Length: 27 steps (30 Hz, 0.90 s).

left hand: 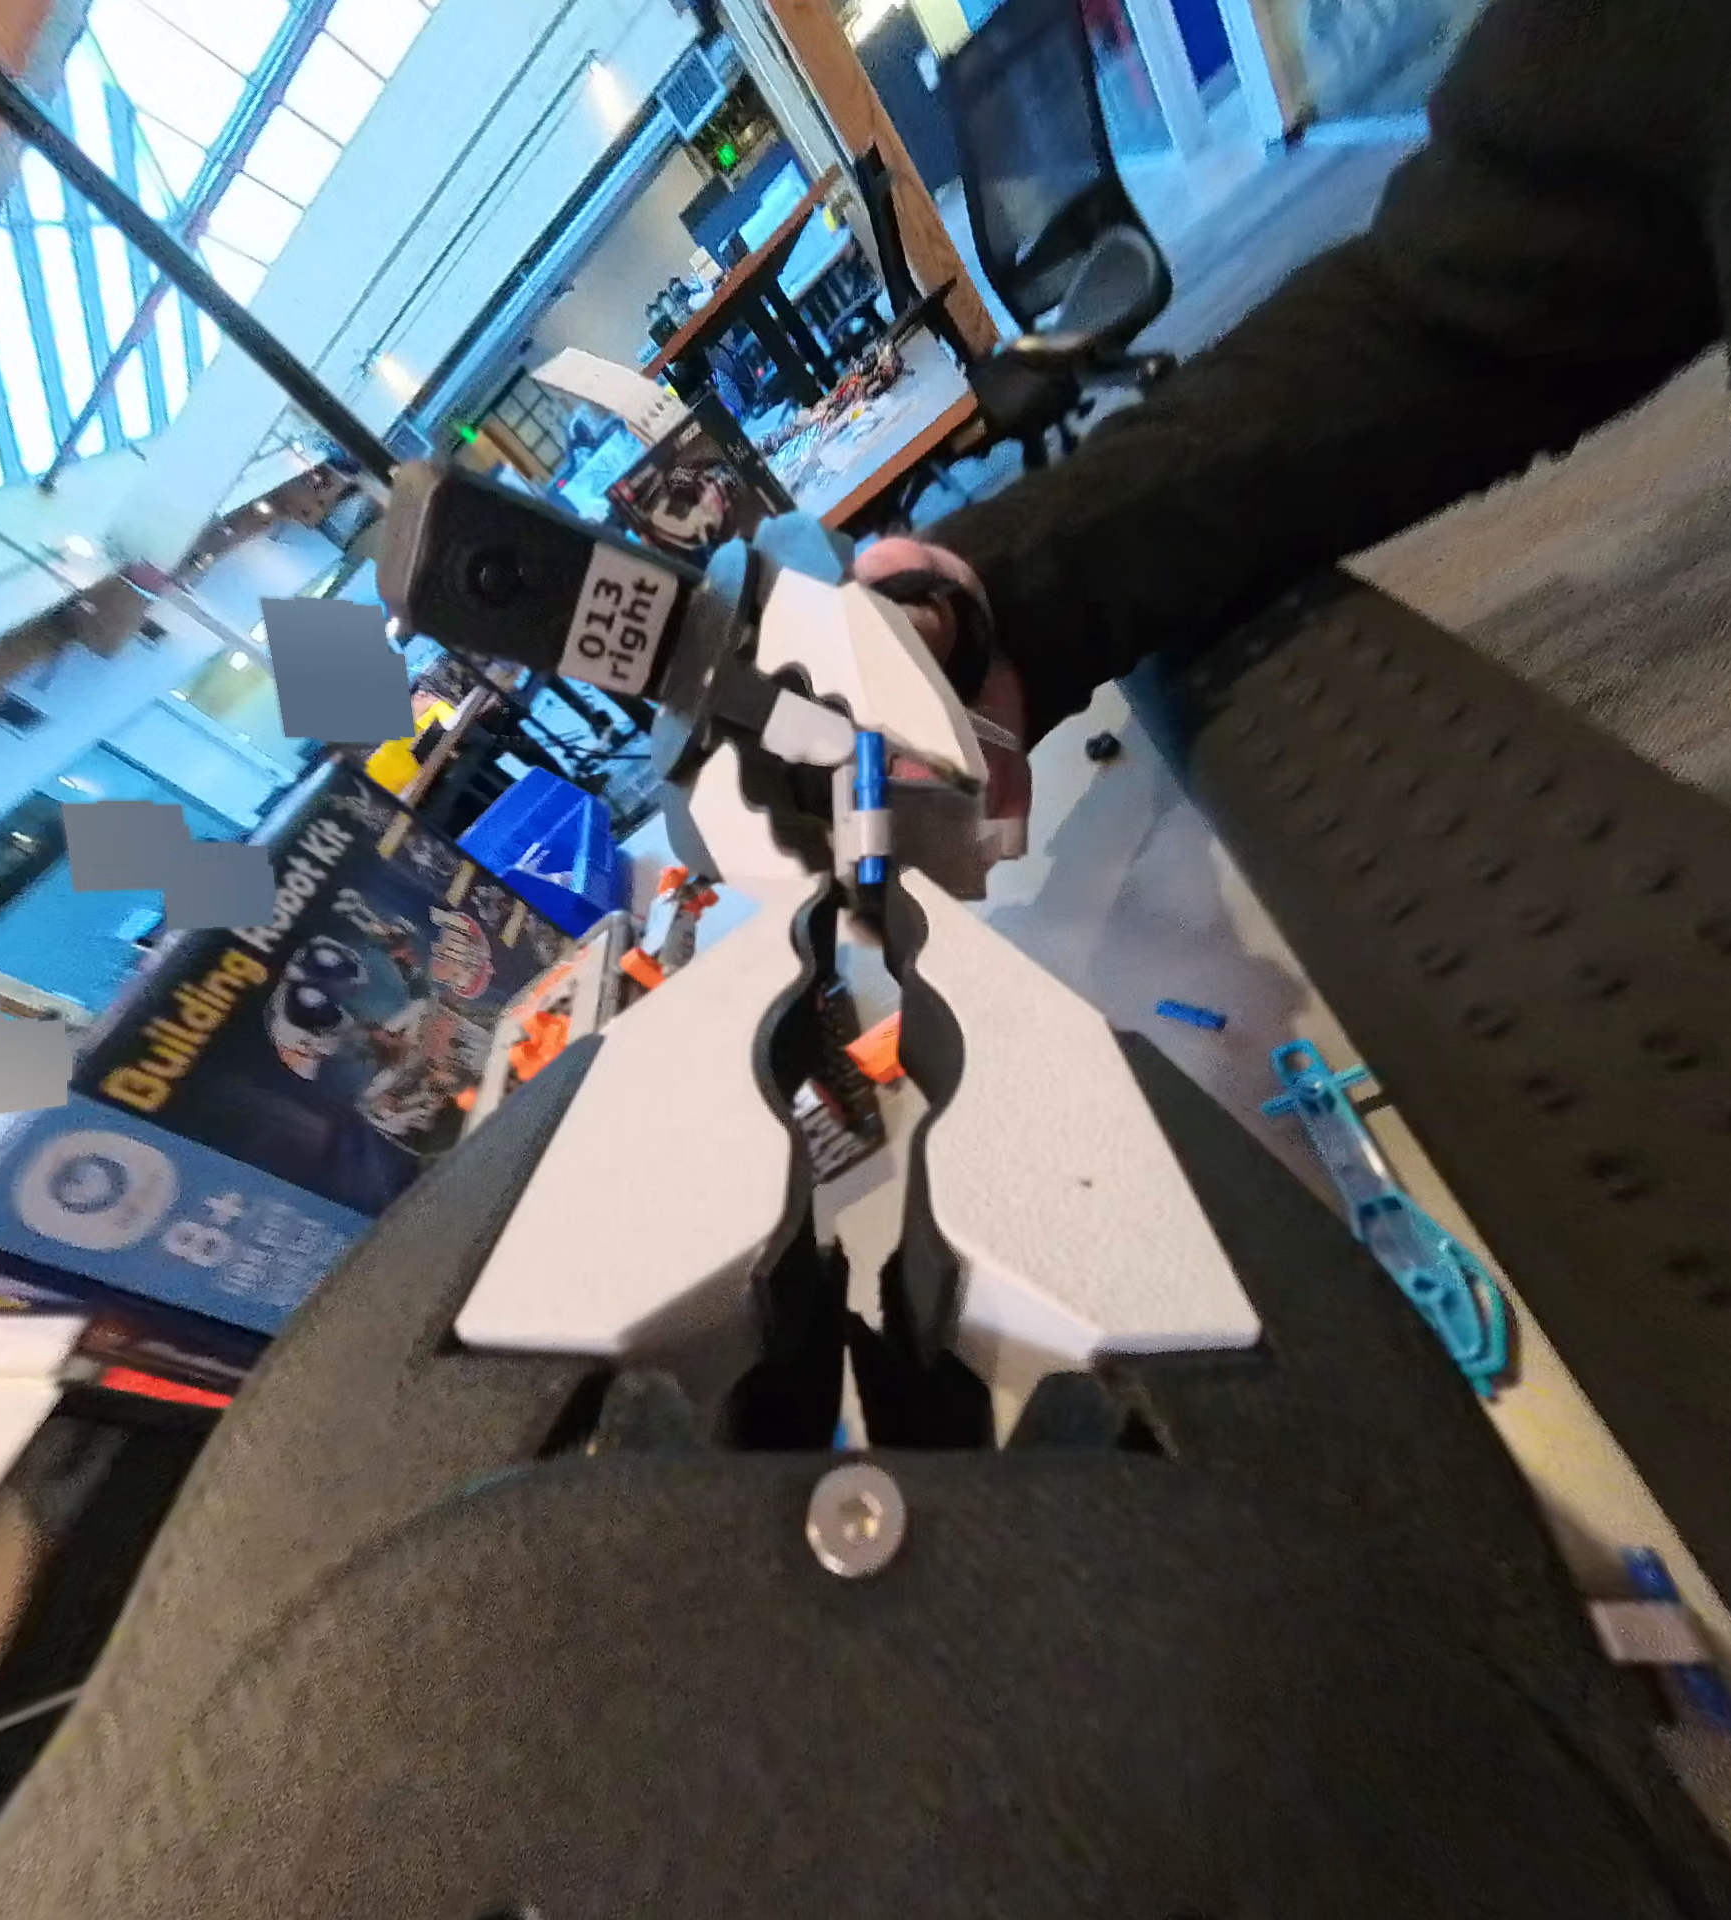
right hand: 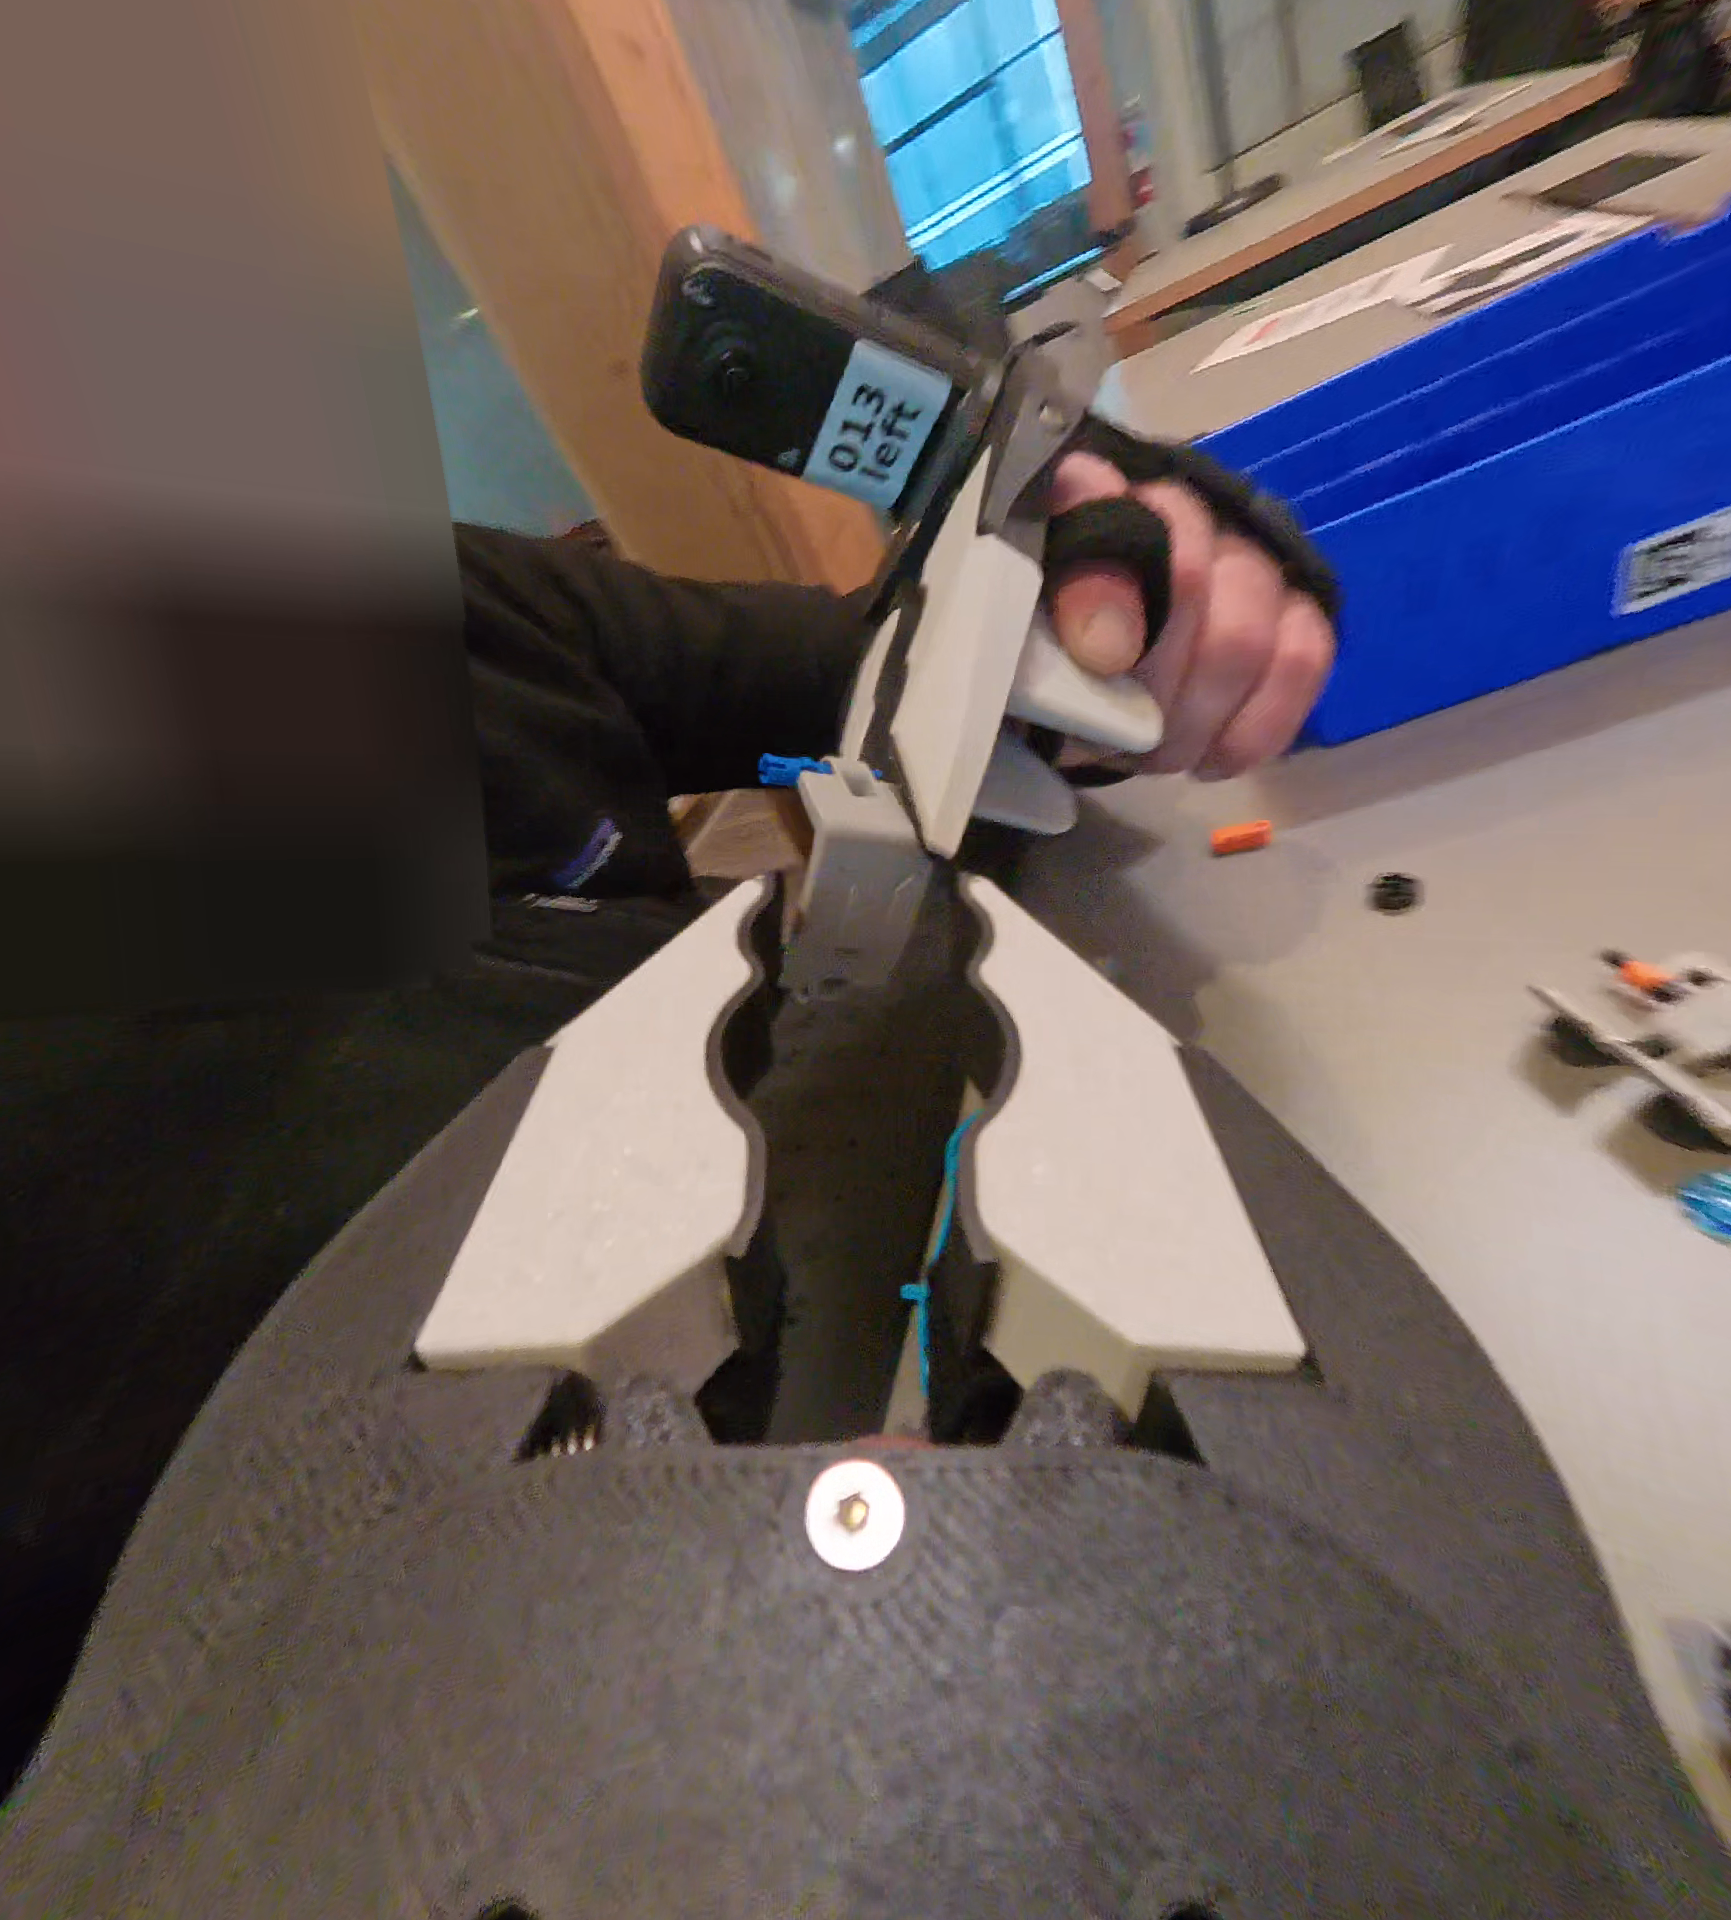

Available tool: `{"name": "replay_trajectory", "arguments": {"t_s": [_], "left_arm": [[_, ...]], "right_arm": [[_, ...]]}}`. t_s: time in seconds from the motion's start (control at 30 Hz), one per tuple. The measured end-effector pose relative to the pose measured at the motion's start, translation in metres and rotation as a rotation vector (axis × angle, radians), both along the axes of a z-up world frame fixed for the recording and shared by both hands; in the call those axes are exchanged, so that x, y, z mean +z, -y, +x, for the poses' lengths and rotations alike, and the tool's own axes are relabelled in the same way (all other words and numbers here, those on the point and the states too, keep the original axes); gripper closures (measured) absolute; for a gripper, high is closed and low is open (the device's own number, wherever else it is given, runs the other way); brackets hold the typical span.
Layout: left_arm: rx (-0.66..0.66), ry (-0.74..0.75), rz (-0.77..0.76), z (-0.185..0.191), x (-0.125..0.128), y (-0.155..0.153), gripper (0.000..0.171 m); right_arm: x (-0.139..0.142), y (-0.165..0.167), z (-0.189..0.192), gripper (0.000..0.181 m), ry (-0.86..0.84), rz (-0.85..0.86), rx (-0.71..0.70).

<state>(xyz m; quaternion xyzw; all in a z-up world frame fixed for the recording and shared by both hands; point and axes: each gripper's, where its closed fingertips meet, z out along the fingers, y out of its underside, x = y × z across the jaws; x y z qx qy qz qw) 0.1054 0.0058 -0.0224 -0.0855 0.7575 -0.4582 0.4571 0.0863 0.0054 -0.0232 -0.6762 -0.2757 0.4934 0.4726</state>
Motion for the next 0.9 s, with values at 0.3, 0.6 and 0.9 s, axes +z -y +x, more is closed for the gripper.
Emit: {"name": "replay_trajectory", "arguments": {"t_s": [0.3, 0.6, 0.9], "left_arm": [[0.041, -0.142, 0.131, 0.004, -0.021, -0.02, 0.145], [0.132, -0.633, 0.141, 0.016, -0.114, -0.046, 0.102], [0.209, -0.268, 0.273, 0.032, -0.082, -0.033, 0.147]], "right_arm": [[-0.014, -0.019, 0.01, 0.159, 0.185, 0.031, -0.169], [-0.088, -0.026, 0.072, 0.159, 0.781, -0.129, -0.508], [-0.092, -0.037, 0.064, 0.159, 0.909, -0.099, -0.579]]}}
